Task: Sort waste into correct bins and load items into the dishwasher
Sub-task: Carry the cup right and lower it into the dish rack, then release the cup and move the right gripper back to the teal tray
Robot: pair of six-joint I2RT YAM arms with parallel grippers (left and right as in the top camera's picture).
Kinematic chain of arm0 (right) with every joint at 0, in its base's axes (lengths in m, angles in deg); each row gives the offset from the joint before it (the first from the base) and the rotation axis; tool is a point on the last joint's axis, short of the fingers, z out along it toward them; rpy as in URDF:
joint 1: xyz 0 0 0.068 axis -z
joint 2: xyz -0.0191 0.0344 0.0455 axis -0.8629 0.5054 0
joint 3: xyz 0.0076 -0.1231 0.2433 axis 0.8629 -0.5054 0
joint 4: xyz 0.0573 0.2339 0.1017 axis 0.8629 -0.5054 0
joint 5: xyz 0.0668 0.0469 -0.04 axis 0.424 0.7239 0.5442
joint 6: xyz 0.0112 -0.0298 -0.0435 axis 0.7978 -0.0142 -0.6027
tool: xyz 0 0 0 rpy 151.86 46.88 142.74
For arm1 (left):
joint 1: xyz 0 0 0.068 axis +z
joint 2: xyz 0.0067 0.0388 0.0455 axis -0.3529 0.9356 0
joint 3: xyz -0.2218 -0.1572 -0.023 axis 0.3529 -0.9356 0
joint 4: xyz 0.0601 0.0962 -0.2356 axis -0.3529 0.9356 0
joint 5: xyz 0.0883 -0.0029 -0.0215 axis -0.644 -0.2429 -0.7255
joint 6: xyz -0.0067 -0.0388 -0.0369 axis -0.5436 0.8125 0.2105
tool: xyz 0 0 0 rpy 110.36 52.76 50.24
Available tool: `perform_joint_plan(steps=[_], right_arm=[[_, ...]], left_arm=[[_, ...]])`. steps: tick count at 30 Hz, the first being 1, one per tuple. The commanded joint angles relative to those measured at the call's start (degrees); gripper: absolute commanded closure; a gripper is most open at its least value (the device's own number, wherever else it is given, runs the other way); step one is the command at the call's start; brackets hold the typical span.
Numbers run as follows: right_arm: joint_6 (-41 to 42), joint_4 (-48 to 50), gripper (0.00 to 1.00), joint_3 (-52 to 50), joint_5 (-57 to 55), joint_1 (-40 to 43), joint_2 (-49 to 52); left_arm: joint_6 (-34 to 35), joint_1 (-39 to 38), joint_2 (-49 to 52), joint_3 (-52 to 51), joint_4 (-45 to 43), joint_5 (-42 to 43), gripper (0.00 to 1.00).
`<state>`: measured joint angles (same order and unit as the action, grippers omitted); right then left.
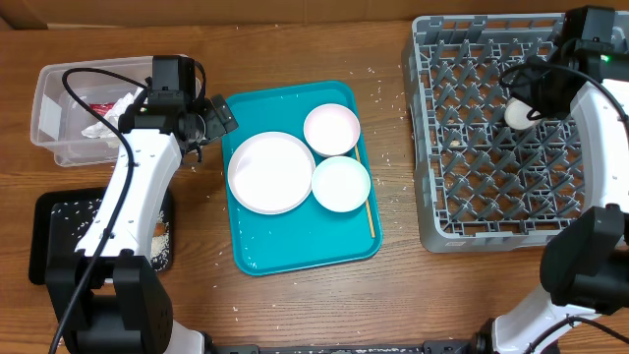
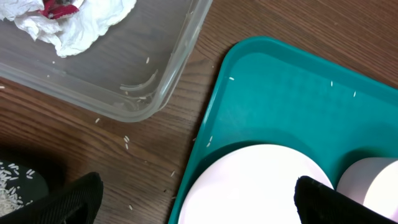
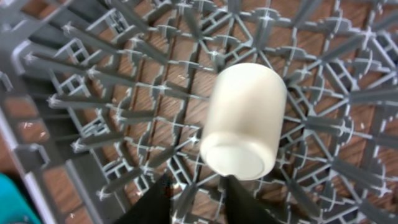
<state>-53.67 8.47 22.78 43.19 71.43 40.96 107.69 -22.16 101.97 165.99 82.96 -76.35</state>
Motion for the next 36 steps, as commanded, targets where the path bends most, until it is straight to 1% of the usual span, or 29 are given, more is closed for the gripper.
perform_joint_plan(steps=[1, 3, 5, 11, 24, 36], right_arm=[[0.68, 0.04, 0.87, 0.55, -1.42, 0.28, 2.84], [0.85, 0.22, 0.94, 0.55, -1.46, 0.28, 4.15], [0.83, 1.09, 0.96, 0.55, -1.64, 0.28, 5.27], [0.83, 3.3, 0.96, 0.57, -4.2, 0.79, 7.19], [0.55, 8.83, 0.96, 0.57, -4.2, 4.28, 7.19], [0.39, 7.67, 0.96, 0.57, -4.17, 5.31, 7.19]], left_arm=[[1.18, -0.39, -1.77, 0.96, -0.17, -0.72, 0.0], [1.18, -0.39, -1.77, 0.96, -0.17, -0.74, 0.0], [1.18, -0.39, -1.77, 0.96, -0.17, -0.72, 0.0], [1.18, -0.39, -1.77, 0.96, -0.2, -0.72, 0.0], [1.18, -0.39, -1.77, 0.96, -0.17, -0.72, 0.0], [1.18, -0.39, -1.77, 0.96, -0.17, -0.74, 0.0]])
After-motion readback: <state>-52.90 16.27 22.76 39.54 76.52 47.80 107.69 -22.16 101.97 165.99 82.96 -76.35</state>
